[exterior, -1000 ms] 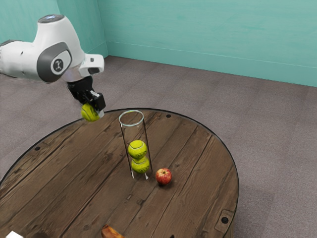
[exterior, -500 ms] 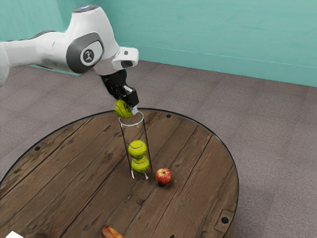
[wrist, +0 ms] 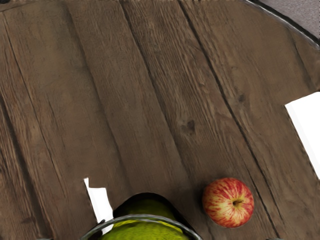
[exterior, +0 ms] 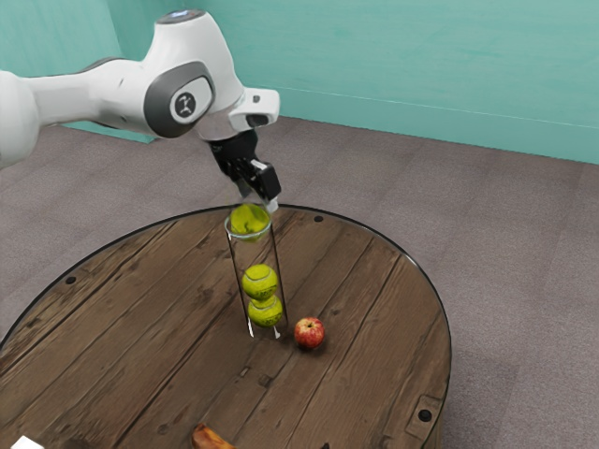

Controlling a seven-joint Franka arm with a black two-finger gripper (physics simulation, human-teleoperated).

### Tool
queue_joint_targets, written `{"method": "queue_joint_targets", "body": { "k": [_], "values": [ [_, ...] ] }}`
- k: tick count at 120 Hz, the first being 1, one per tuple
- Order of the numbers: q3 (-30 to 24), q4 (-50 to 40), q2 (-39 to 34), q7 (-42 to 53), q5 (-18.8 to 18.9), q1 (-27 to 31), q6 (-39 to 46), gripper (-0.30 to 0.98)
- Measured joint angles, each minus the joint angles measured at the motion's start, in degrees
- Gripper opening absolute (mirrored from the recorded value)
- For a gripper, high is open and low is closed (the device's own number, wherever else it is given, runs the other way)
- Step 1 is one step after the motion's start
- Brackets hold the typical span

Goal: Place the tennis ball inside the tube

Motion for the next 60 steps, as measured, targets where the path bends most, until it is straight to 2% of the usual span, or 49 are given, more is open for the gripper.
{"method": "queue_joint_targets", "body": {
  "k": [15,27,45,60],
  "values": [
    [0.08,-0.03,-0.53,-0.09,0.12,1.24,-0.96,0.62],
    [-0.46,0.08,-5.23,-0.81,0.72,3.09,-5.0,0.64],
    [6.29,3.16,-9.11,-2.28,0.88,-2.21,-12.4,0.66],
    [7.84,6.75,-9.65,-4.16,1.16,-0.3,-17.78,0.67]
  ]
}}
